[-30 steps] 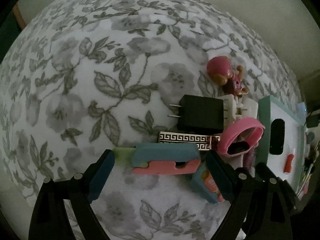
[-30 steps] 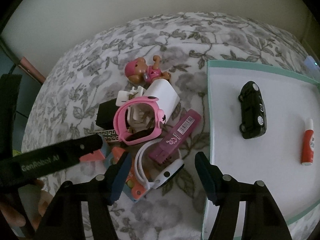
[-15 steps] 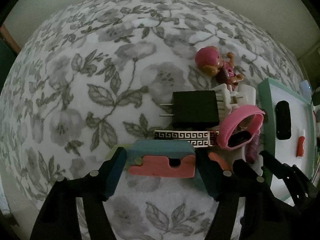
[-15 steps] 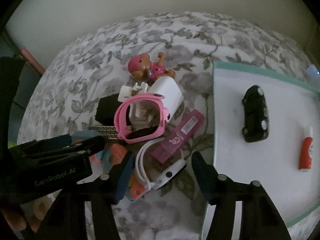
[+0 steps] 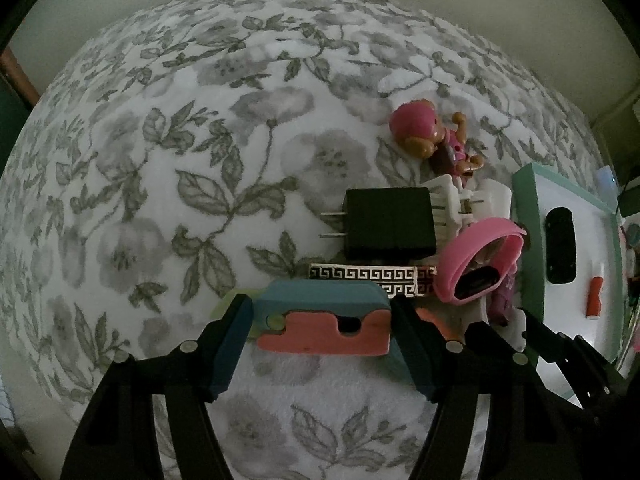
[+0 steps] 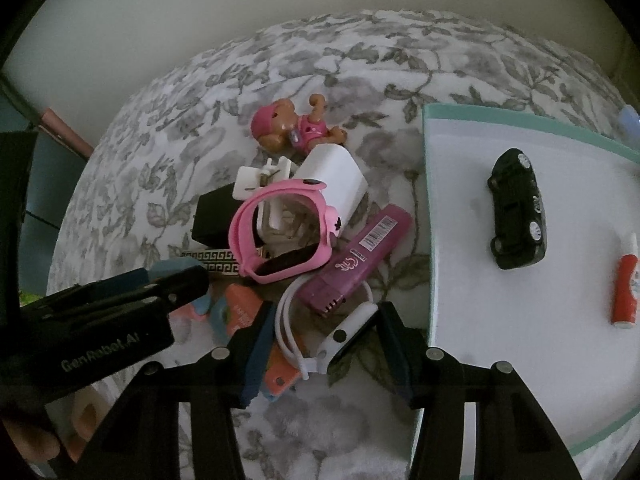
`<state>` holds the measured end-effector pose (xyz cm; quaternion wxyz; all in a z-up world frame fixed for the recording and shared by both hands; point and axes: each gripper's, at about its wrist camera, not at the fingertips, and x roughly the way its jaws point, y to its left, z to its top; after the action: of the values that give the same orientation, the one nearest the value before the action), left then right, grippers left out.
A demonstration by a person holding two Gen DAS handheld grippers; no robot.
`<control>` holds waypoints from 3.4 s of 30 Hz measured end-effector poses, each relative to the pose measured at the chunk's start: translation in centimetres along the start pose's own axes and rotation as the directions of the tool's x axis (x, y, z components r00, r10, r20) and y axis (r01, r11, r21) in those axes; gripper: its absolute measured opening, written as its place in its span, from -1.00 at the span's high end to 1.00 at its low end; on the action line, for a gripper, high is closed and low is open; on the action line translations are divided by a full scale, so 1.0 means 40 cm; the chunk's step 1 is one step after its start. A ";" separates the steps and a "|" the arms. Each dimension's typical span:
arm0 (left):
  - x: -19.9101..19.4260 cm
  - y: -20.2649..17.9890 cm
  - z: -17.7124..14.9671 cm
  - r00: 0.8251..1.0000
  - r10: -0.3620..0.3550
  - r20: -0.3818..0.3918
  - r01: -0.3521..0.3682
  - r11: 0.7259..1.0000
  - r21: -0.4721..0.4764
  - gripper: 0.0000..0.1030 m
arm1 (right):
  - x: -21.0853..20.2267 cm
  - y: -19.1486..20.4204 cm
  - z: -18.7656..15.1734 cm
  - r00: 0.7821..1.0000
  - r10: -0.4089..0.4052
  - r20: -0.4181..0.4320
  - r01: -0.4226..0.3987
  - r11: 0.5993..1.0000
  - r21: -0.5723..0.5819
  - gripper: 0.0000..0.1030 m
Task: Organize rigid objects
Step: 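Grasp the pink-and-teal case with the left tool while the right tool grasps the white smartwatch, then carry the case and smartwatch over the tray, right tool lowering the watch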
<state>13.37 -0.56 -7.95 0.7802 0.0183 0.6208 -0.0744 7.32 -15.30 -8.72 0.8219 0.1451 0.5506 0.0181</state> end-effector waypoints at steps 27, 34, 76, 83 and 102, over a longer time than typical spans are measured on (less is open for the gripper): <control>-0.144 0.022 0.031 0.984 -0.063 0.164 0.071 0.996 -0.046 -0.39 | -0.156 -0.029 0.027 0.980 0.107 0.170 -0.123 0.989 0.081 -0.03; -0.173 0.022 0.036 0.978 -0.075 0.196 0.086 0.995 -0.049 -0.39 | -0.192 -0.053 0.033 0.969 0.124 0.215 -0.152 0.981 0.118 -0.03; -0.169 -0.476 -0.054 0.963 -0.220 0.153 0.159 0.929 0.333 -0.39 | -0.315 -0.572 -0.053 0.905 -0.357 0.230 0.164 0.793 0.586 -0.04; -0.125 -0.571 -0.090 0.977 -0.174 0.127 0.105 0.900 0.422 -0.39 | -0.301 -0.636 -0.084 0.904 -0.391 0.171 0.206 0.752 0.626 -0.04; -0.029 -0.618 -0.129 0.995 -0.085 0.053 0.049 0.877 0.478 -0.40 | -0.233 -0.617 -0.075 0.908 -0.415 0.061 0.321 0.781 0.536 -0.06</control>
<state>4.68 -24.24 -6.41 0.7707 0.1853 0.5551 -0.2522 -2.28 -40.04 -7.78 0.7855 0.2493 0.4783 -0.3036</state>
